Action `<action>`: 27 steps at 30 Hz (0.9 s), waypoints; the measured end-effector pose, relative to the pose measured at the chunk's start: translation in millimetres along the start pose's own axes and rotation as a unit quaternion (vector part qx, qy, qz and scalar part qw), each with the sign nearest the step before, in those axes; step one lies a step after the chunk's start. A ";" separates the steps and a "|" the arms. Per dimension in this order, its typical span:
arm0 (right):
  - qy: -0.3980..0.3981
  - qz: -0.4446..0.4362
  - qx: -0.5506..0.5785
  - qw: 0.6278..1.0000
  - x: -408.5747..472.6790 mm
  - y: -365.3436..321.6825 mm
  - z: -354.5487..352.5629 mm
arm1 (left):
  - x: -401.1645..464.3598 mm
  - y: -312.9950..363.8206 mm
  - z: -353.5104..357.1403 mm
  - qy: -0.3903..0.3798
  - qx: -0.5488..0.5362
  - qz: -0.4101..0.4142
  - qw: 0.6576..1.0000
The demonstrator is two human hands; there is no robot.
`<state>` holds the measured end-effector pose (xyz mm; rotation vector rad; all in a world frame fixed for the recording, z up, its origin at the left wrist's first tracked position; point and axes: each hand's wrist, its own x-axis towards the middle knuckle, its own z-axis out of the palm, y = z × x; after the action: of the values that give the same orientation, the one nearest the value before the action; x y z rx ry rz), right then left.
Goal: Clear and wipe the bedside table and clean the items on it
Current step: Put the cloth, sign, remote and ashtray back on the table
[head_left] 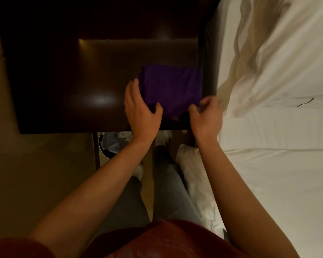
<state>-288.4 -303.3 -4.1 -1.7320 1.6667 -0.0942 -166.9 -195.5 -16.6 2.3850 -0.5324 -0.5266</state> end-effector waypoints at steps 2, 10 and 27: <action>0.037 -0.118 0.002 0.992 6.0 -3.4 2.1 | 2.2 -5.9 -0.4 -0.007 0.084 0.121 0.989; -0.061 -0.212 -0.190 0.957 4.9 11.4 46.8 | 19.0 -41.9 20.1 -0.155 0.271 0.223 0.924; 0.071 -0.117 0.058 0.989 -104.7 7.9 -7.6 | -31.4 -6.9 -9.7 -0.062 0.093 0.361 0.926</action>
<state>-315.9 -212.1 40.9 -1.8604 1.5157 -0.4245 -186.8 -170.3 -6.8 2.1103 -1.4893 -0.2940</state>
